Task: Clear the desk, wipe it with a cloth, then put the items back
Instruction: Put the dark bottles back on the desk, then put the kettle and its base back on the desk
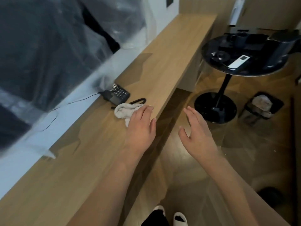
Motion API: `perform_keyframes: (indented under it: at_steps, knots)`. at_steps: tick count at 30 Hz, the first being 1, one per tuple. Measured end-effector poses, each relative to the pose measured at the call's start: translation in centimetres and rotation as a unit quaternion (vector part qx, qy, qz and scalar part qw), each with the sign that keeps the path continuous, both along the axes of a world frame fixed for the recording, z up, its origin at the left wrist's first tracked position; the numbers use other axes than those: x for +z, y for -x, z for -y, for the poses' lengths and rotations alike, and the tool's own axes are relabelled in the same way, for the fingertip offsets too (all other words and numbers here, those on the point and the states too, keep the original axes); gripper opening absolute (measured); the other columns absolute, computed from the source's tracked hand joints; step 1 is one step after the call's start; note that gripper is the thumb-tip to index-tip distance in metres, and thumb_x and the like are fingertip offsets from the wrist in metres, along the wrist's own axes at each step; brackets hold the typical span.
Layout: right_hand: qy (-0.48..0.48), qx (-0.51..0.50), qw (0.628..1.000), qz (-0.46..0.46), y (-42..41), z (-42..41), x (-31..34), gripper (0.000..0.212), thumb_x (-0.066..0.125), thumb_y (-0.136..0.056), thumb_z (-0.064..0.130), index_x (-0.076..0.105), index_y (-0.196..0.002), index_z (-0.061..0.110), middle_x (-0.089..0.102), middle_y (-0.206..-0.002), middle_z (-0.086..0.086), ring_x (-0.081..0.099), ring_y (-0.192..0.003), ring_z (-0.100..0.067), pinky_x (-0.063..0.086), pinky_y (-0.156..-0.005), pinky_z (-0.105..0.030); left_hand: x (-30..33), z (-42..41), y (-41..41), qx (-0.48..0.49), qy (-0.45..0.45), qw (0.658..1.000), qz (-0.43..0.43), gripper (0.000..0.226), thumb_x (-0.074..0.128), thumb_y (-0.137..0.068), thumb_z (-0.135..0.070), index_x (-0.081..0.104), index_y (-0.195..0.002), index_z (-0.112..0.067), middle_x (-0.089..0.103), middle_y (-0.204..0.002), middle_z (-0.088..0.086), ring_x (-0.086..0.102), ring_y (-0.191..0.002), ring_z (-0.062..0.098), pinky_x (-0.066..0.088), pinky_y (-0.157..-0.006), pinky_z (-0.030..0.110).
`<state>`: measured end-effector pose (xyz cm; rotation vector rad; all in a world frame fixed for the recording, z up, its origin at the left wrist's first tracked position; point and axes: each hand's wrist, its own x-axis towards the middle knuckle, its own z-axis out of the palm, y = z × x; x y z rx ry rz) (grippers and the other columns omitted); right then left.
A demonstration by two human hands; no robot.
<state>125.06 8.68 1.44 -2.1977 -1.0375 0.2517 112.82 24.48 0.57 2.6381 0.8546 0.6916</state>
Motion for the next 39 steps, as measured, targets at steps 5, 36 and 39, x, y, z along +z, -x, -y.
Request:
perform_keyframes:
  at_steps: [5, 36, 39]
  knots:
    - [-0.022, -0.066, 0.998, 0.006, -7.2, 1.3, -0.8, 0.058, 0.057, -0.097, 0.024, 0.037, -0.151, 0.016, 0.031, -0.158, 0.0, 0.029, -0.145, -0.015, 0.039, -0.114, -0.042, -0.5, -0.1, -9.5, -0.059, 0.006, 0.998, -0.022, 0.038, 0.056, -0.1, -0.023, 0.056, -0.136, -0.01, 0.056, -0.137, 0.009, 0.051, -0.127, 0.025, 0.044, -0.108, 0.041]
    - [-0.009, -0.166, 0.986, 0.017, -56.1, -3.0, -3.0, 0.055, 0.064, -0.09, 0.013, 0.048, -0.142, 0.003, 0.048, -0.147, -0.012, 0.038, -0.138, -0.02, 0.006, -0.113, -0.006, -2.7, -5.4, -62.2, -0.146, 0.04, 0.987, -0.046, 0.038, 0.053, -0.103, -0.025, 0.053, -0.139, -0.012, 0.054, -0.14, 0.003, 0.047, -0.131, 0.016, 0.038, -0.115, 0.035]
    - [-0.004, -0.157, 0.988, -0.006, -59.3, -3.8, -3.5, 0.056, 0.063, -0.091, 0.014, 0.046, -0.144, 0.005, 0.045, -0.15, -0.01, 0.035, -0.141, -0.019, 0.001, -0.11, -0.002, -3.2, -6.1, -64.7, -0.143, 0.039, 0.987, -0.055, 0.038, 0.053, -0.103, -0.026, 0.054, -0.138, -0.012, 0.054, -0.139, 0.003, 0.046, -0.13, 0.016, 0.037, -0.115, 0.036]
